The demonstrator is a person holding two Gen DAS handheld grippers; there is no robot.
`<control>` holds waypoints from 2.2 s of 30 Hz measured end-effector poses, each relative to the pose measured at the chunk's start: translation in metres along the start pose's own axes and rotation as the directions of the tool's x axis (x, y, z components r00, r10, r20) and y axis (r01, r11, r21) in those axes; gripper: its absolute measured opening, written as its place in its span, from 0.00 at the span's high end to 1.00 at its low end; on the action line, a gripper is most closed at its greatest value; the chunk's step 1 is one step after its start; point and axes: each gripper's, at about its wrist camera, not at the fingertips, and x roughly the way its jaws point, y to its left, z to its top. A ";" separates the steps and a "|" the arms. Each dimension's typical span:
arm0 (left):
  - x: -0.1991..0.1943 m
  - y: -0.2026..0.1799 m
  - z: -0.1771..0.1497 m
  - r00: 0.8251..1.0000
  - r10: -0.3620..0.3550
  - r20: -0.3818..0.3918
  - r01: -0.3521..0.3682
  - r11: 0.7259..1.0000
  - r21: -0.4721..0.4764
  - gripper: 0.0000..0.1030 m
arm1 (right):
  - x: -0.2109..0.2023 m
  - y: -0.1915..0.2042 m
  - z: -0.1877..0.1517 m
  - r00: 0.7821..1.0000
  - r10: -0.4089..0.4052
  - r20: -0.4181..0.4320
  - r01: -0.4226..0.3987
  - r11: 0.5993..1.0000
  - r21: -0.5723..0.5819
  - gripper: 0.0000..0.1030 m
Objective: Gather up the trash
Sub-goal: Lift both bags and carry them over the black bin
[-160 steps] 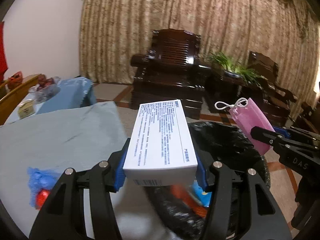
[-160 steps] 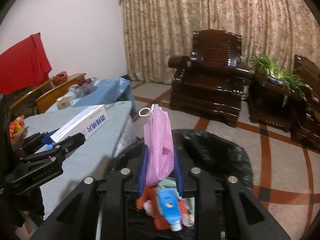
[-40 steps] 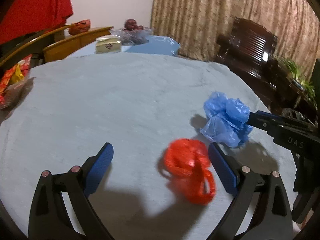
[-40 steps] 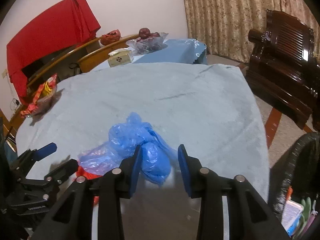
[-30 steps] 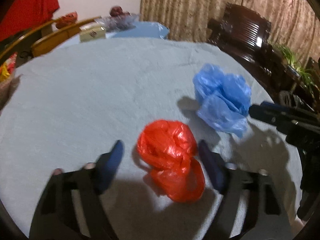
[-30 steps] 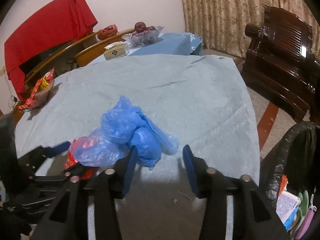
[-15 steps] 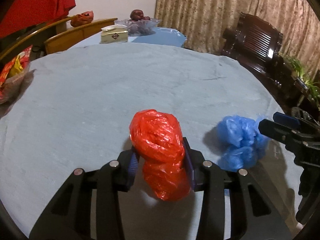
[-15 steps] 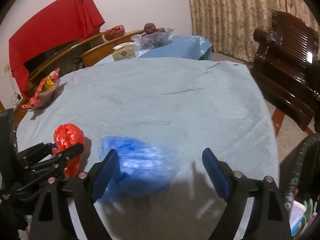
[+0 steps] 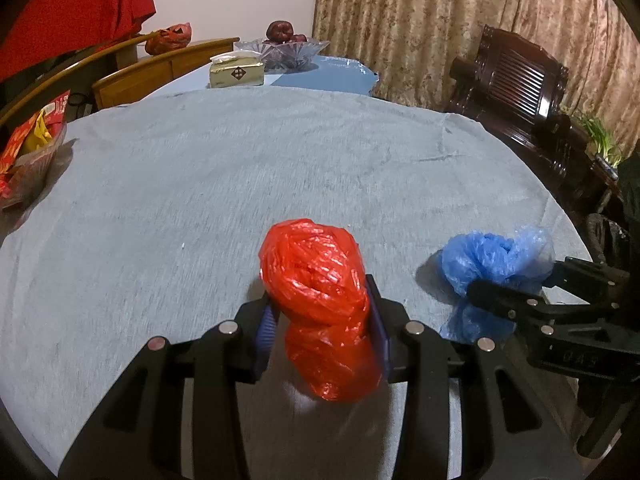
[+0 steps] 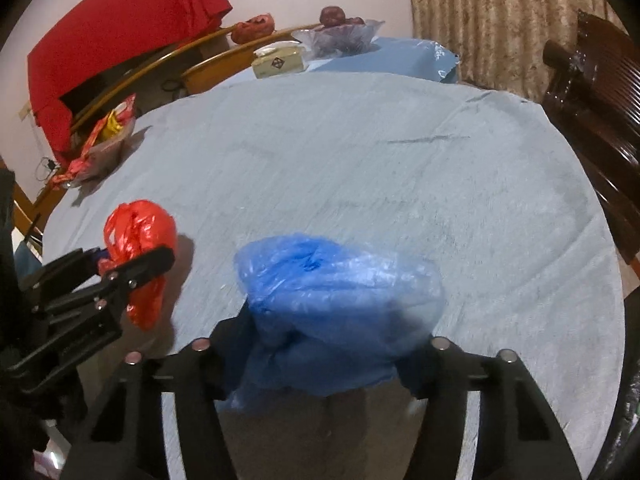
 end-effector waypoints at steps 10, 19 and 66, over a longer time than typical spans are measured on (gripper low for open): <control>-0.036 -0.024 0.012 0.998 -0.012 0.062 0.011 1.000 0.028 0.62 | -0.068 -0.001 0.006 0.991 -0.031 0.129 0.031 1.000 0.006 0.47; -0.084 -0.071 0.030 0.990 -0.070 0.125 0.062 0.996 0.067 0.62 | -0.147 -0.018 0.007 0.967 -0.070 0.246 0.059 0.997 0.055 0.47; -0.121 -0.355 0.008 0.875 -0.480 0.059 0.411 0.802 0.433 0.62 | -0.331 -0.194 -0.100 0.835 -0.458 0.305 0.355 0.872 0.338 0.45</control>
